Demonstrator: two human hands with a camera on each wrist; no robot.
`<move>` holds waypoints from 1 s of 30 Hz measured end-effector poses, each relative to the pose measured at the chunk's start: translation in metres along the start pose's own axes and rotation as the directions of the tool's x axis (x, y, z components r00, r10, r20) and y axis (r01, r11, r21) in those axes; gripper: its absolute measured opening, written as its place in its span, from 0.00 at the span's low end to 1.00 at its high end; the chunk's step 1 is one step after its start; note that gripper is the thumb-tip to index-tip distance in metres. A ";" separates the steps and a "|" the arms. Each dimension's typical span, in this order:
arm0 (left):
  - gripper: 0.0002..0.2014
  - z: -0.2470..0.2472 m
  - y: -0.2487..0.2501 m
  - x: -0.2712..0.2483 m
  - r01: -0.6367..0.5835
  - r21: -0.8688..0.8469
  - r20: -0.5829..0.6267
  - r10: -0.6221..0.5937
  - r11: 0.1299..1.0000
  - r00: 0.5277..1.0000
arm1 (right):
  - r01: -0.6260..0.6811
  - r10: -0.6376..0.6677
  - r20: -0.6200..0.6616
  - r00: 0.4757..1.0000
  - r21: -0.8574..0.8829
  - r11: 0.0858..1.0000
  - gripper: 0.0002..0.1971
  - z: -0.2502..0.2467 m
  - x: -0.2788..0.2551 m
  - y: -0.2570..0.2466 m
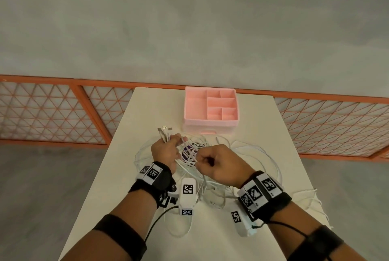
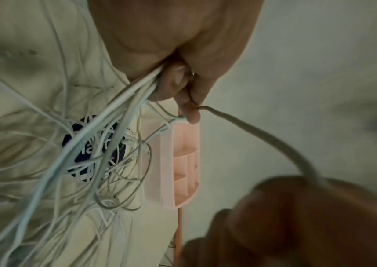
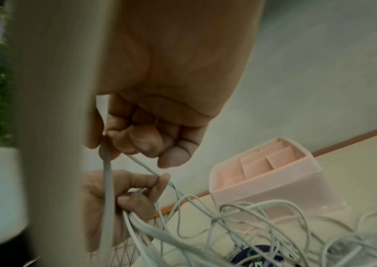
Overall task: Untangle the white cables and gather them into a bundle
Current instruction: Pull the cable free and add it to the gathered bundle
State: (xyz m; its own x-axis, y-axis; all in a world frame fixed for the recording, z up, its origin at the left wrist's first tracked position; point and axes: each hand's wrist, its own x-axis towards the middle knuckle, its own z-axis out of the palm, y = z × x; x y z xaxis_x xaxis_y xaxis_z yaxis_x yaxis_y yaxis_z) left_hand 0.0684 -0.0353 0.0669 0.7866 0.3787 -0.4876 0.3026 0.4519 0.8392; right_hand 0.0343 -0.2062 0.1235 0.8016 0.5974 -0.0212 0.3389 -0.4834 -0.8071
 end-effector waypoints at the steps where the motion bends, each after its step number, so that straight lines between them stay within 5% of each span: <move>1: 0.02 0.001 -0.001 0.001 -0.021 0.034 0.005 0.021 0.999 1.000 | 0.020 -0.020 -0.002 1.000 0.006 1.000 0.10 -0.003 -0.003 0.000; 6: 0.08 0.008 -0.007 -0.005 -0.187 0.120 0.150 0.168 0.975 0.974 | 0.042 -0.047 -0.219 0.975 -0.028 0.999 0.07 -0.020 -0.002 0.005; 11: 0.07 0.010 -0.003 -0.012 -0.218 0.112 0.405 0.156 0.970 0.901 | 0.001 0.047 -0.365 0.930 0.131 0.991 0.08 -0.029 0.002 0.013; 20: 0.04 0.006 -0.011 -0.013 -0.427 0.278 0.484 0.258 0.861 0.836 | 0.145 0.003 -0.522 0.853 0.244 0.959 0.08 -0.042 0.018 -0.006; 23: 0.03 -0.002 -0.016 -0.006 -0.470 0.378 0.505 0.248 0.798 0.827 | 0.258 -0.010 -0.680 0.733 0.265 0.929 0.08 -0.061 0.025 -0.024; 26: 0.05 -0.014 -0.026 -0.004 -0.358 0.402 0.438 0.166 0.843 0.884 | 0.343 -0.027 -0.816 0.577 0.213 0.915 0.10 -0.098 0.028 -0.040; 30: 0.03 -0.020 -0.026 0.001 -0.267 0.356 0.364 0.130 0.896 0.922 | 0.270 0.003 -0.870 0.492 0.156 0.950 0.08 -0.121 0.022 -0.024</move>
State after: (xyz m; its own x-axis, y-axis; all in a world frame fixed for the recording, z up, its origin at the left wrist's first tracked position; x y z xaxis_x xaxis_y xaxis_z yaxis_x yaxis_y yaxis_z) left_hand 0.0508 -0.0306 0.0394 0.9608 0.1135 -0.2529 0.2527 0.0162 0.9674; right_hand 0.1031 -0.2592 0.2136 0.8242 -0.2644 0.5007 0.4617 -0.1983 -0.8646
